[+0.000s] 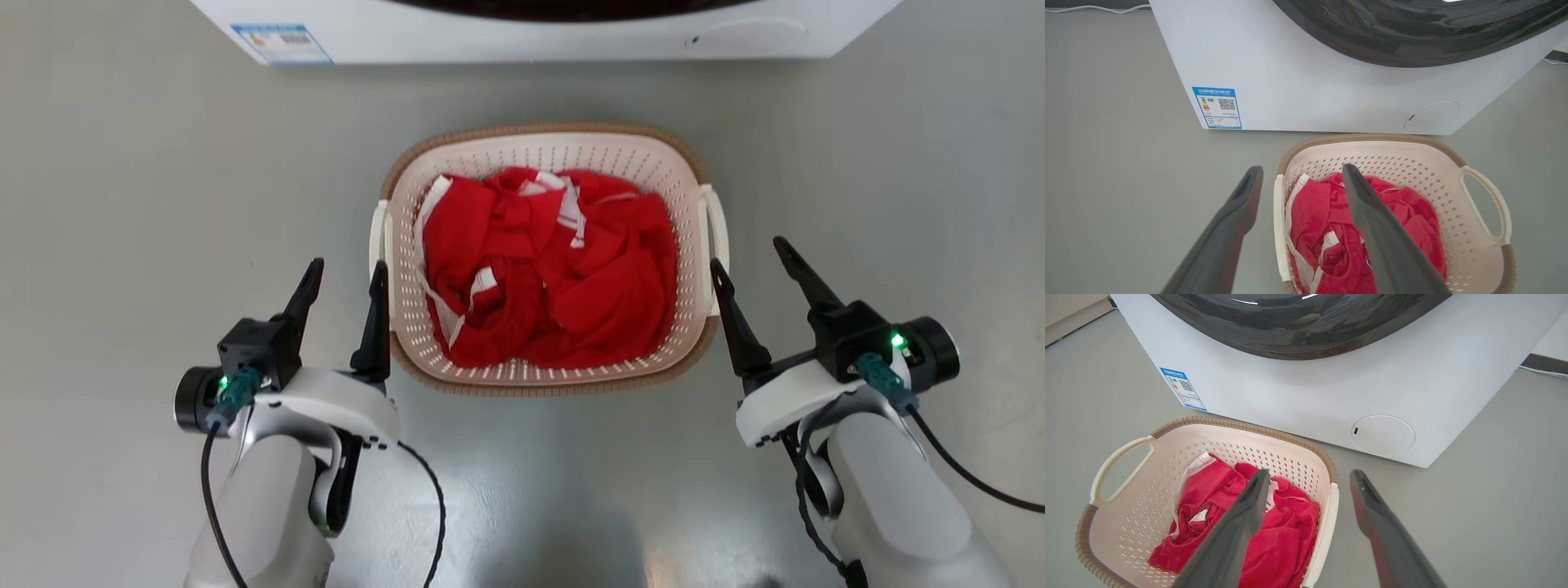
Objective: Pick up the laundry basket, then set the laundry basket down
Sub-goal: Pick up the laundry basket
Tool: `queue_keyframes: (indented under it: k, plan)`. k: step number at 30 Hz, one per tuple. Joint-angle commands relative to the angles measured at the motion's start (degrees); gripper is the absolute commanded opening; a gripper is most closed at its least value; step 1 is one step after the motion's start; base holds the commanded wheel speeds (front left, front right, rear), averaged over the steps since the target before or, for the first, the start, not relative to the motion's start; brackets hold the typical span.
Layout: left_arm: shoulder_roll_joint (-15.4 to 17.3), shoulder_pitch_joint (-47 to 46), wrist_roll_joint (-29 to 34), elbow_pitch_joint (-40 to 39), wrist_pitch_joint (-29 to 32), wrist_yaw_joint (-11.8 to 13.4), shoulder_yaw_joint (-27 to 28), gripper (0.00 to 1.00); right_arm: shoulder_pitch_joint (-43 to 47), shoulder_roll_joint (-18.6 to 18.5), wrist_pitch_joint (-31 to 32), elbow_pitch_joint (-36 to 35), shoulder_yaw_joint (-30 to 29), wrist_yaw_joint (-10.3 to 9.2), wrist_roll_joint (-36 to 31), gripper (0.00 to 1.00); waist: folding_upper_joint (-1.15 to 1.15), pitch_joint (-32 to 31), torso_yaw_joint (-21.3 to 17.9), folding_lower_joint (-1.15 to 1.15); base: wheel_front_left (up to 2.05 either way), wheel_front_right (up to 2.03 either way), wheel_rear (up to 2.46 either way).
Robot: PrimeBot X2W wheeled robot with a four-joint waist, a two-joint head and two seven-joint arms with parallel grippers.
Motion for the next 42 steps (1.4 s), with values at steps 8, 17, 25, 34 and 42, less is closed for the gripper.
queue_keyframes:
  k: [8, 17, 25, 34, 42]
  plan:
    - [1.0, -3.8, -1.2, 0.6, -0.5, 0.6, -0.5, 1.00, -1.3, 0.2, -0.8, -1.4, 0.5, 0.41, -0.6, 1.00, 0.00, 5.9, 0.4, 0.00, 0.00, 0.00, 0.00]
    - [1.0, -7.1, -2.9, 0.9, -0.5, 0.6, -1.4, 1.00, -3.2, 0.2, -0.8, -1.9, -1.4, 0.41, -0.1, 1.00, 0.00, 9.8, 0.7, 0.00, 0.00, 0.00, 0.00]
    - [1.0, -8.9, -2.8, 1.1, -0.5, 0.4, -1.2, 1.00, -4.5, 0.2, -0.8, -2.4, -2.5, 0.41, 0.9, 1.00, 0.00, 13.7, 1.3, 0.00, 0.00, 0.00, 0.00]
    - [1.0, -10.3, -3.2, 2.6, -0.5, -0.3, -1.5, 1.00, -5.2, 0.2, -0.8, -2.7, -3.0, 0.41, 2.3, 1.00, 0.00, 16.4, 1.2, 0.00, 0.00, 0.00, 0.00]
    - [1.0, -11.7, -3.6, 4.0, -0.5, -0.1, -1.3, 1.00, -6.0, 0.2, -0.8, -2.8, -2.7, 0.41, 4.0, 1.00, 0.00, 18.9, 1.4, 0.00, 0.00, 0.00, 0.00]
